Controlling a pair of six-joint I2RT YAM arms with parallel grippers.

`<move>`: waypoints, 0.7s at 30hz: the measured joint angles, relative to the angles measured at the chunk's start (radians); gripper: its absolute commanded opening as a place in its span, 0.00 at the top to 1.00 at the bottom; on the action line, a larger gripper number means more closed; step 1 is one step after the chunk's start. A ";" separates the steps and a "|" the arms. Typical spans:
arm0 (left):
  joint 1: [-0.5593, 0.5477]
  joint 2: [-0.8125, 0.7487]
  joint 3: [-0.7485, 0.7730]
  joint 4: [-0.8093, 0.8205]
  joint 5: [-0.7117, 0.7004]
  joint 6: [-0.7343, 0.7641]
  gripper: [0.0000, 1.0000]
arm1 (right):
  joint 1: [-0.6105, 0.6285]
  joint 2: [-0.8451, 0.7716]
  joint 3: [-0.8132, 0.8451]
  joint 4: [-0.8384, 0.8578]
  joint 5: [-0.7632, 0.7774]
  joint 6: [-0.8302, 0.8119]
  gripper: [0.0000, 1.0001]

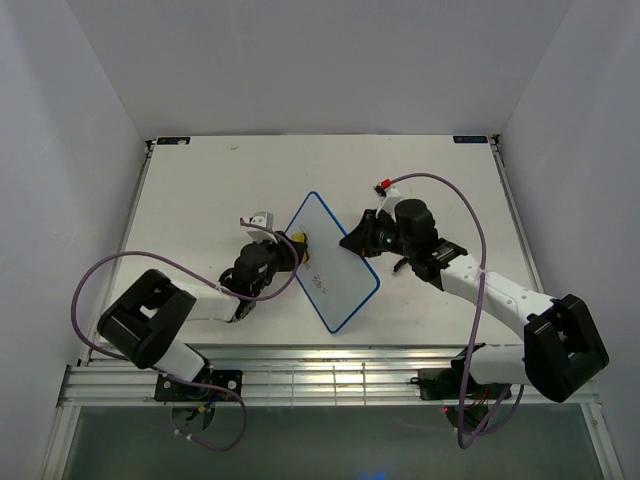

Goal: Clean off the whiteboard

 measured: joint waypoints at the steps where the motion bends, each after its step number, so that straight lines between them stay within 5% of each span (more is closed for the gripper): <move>1: 0.016 0.008 0.011 -0.007 0.011 -0.001 1.00 | 0.000 -0.004 -0.003 -0.002 0.004 -0.003 0.92; 21: 0.163 0.095 0.233 -0.119 0.229 0.009 1.00 | 0.000 -0.017 0.005 -0.104 0.010 -0.071 0.92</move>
